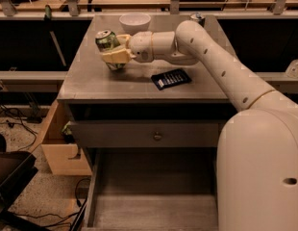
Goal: Place green can upright
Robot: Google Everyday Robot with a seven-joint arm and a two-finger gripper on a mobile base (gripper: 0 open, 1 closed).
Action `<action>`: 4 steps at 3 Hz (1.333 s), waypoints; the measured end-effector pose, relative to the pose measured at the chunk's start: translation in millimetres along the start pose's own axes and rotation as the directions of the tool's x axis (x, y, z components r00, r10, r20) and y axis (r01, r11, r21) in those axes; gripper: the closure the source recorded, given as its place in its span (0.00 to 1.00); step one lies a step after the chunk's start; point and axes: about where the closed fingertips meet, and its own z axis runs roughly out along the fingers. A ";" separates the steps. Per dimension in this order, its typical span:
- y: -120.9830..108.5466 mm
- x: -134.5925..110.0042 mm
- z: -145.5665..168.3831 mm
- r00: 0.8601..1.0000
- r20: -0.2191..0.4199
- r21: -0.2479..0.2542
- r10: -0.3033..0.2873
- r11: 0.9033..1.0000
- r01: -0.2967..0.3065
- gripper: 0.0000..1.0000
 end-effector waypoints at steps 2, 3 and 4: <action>2.5 -0.4 6.5 1.000 0.002 -0.010 0.001 1.000 -0.001 0.12; 3.7 -0.6 9.5 1.000 0.003 -0.015 0.001 1.000 -0.001 0.00; 3.7 -0.6 9.5 1.000 0.003 -0.015 0.001 1.000 -0.001 0.00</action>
Offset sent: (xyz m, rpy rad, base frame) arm -0.0009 0.0032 -0.0003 0.0006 0.0009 0.0049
